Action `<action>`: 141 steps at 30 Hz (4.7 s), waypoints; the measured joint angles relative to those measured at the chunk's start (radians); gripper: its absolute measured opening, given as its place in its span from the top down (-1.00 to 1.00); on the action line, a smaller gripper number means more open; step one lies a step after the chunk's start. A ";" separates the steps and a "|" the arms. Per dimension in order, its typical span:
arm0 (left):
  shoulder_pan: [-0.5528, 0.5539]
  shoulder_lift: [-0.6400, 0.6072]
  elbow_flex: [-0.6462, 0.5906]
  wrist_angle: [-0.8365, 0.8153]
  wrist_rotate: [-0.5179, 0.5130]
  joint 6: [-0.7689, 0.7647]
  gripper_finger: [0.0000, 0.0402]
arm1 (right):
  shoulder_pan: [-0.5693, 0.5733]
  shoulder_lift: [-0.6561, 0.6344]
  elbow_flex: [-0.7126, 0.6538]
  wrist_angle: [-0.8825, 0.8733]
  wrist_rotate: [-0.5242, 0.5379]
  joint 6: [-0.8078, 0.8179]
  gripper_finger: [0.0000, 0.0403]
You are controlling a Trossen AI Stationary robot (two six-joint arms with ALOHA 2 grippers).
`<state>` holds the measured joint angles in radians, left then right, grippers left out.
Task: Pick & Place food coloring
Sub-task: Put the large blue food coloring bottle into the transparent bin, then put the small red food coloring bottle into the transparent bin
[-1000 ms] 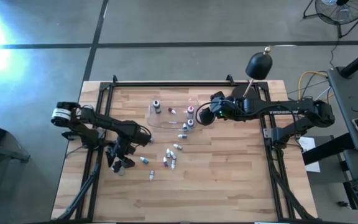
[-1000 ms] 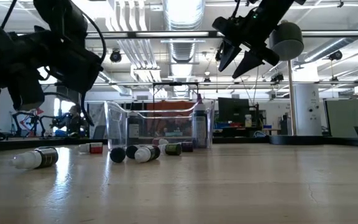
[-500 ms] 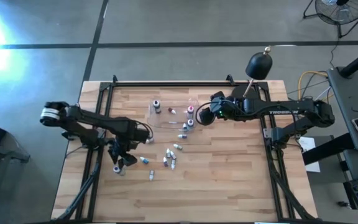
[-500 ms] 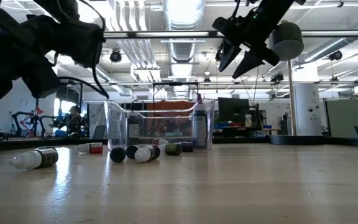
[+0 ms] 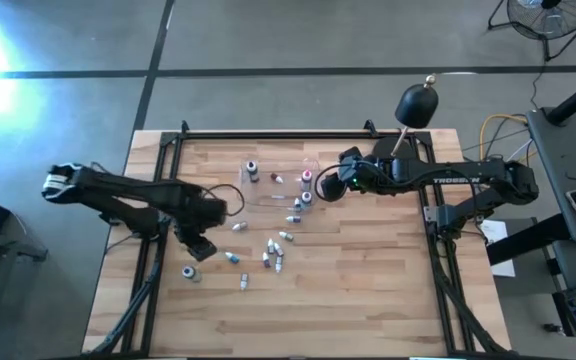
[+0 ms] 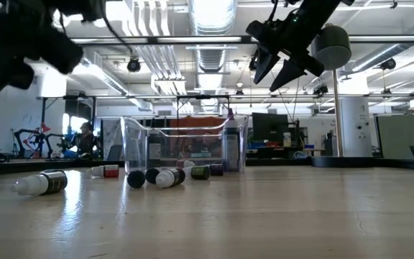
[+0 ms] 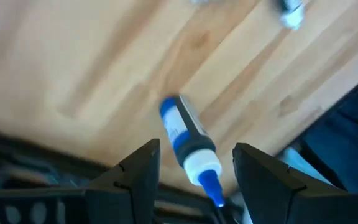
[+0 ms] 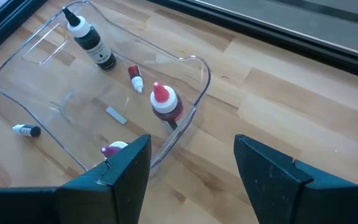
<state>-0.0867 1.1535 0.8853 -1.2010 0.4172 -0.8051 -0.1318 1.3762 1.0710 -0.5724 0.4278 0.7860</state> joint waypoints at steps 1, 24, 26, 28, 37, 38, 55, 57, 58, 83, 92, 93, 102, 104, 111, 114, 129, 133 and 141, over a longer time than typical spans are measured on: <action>-0.024 -0.029 0.006 0.002 -0.041 0.002 0.12 | 0.000 0.000 0.000 0.000 0.000 0.000 -0.11; -0.795 -0.075 -0.007 0.094 -0.641 -0.200 0.12 | -0.017 0.000 -0.023 0.006 0.002 -0.004 -0.11; -0.795 -0.073 -0.007 0.093 -0.634 -0.185 0.12 | -0.018 0.000 -0.030 0.006 0.001 -0.003 -0.11; -0.795 -0.077 -0.007 0.093 -0.630 -0.186 0.12 | -0.019 0.000 -0.037 0.007 -0.003 -0.002 -0.11; -0.795 -0.067 -0.017 0.104 -0.612 -0.161 0.12 | -0.019 0.000 -0.058 0.008 -0.009 0.009 -0.11; -0.795 -0.065 -0.026 0.115 -0.612 -0.161 0.12 | -0.019 0.000 -0.058 0.008 -0.008 0.009 -0.11; -0.795 -0.048 -0.093 0.164 -0.575 -0.196 0.14 | -0.019 0.000 -0.058 0.011 -0.008 0.003 -0.11; -0.795 -0.048 -0.093 0.164 -0.575 -0.198 0.19 | -0.019 0.000 -0.058 0.012 -0.008 0.003 -0.11; -0.795 -0.048 -0.093 0.165 -0.575 -0.199 0.22 | -0.019 0.000 -0.058 0.012 -0.008 0.003 -0.11; -0.597 -0.096 0.118 -0.185 -0.834 -0.215 0.63 | -0.019 -0.002 -0.050 0.042 0.038 0.016 -0.11; 0.083 -0.065 0.302 0.023 -0.717 0.284 0.64 | -0.028 -0.020 -0.039 0.062 0.046 -0.062 -0.11; 0.142 -0.046 0.315 0.064 -0.692 0.337 0.64 | -0.031 -0.022 -0.039 0.062 0.046 -0.072 -0.11; 0.294 0.174 0.443 0.155 -0.639 0.616 0.64 | -0.059 -0.041 -0.040 0.052 0.039 -0.142 -0.11; 0.293 0.220 0.432 0.166 -0.605 0.623 0.64 | -0.067 -0.039 -0.040 0.053 0.031 -0.150 -0.11; 0.286 0.280 0.310 0.257 -0.611 0.664 0.64 | -0.098 -0.039 -0.040 0.055 0.013 -0.134 -0.11; 0.288 0.267 0.225 0.334 -0.610 0.664 0.59 | -0.104 -0.039 -0.041 0.056 0.014 -0.118 -0.11; 0.280 0.137 0.165 0.382 -0.614 0.541 0.37 | -0.107 -0.039 -0.052 0.054 0.014 -0.115 -0.11; 0.216 0.059 0.233 0.282 -0.617 0.558 0.36 | -0.107 -0.039 -0.054 0.049 -0.010 -0.147 -0.11; 0.019 -0.126 -0.004 0.299 -0.592 0.380 0.36 | -0.107 -0.039 -0.062 -0.007 -0.017 -0.151 -0.11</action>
<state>-0.0679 1.0277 0.8815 -0.9022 -0.1745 -0.4248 -0.2386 1.3373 1.0088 -0.5796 0.4112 0.6349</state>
